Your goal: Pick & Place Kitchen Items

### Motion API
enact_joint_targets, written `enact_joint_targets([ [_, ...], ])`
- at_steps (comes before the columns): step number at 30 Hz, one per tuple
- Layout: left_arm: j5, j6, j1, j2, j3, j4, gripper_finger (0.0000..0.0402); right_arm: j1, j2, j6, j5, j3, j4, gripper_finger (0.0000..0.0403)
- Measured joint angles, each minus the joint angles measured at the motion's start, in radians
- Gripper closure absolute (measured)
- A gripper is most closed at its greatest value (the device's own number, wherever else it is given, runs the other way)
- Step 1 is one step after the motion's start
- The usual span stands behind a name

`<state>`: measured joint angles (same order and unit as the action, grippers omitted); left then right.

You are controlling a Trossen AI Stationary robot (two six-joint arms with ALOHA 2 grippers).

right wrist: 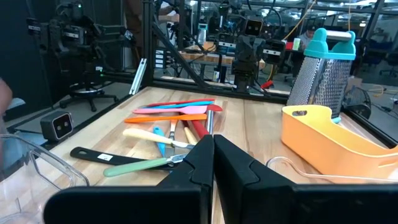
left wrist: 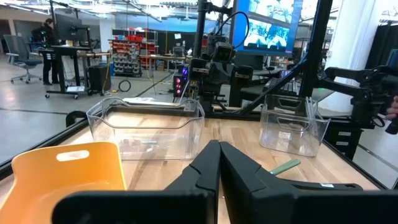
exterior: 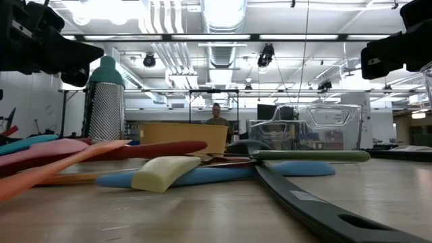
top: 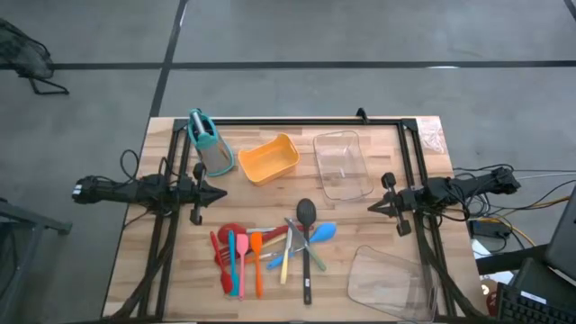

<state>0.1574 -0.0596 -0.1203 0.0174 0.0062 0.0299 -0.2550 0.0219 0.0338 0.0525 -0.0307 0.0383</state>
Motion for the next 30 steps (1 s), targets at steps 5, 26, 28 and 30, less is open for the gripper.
enact_joint_targets([
  [5,0.0,0.0,0.0,0.0,0.0,0.0,0.0388,0.0,0.001,-0.115,0.002,0.0,-0.117,0.0394],
  [26,0.0,0.0,0.0,0.0,0.0,0.0,0.0388,-0.03,0.52,-0.481,-0.034,-0.005,-0.821,0.0394],
  [28,0.0,0.0,0.0,0.0,0.0,0.0,0.0388,-0.047,0.641,-0.497,-0.036,-0.038,-0.869,0.0394],
  [30,0.0,0.0,0.0,0.0,0.0,0.0,0.0388,-0.063,0.766,-0.499,-0.035,-0.093,-0.865,0.0394],
])
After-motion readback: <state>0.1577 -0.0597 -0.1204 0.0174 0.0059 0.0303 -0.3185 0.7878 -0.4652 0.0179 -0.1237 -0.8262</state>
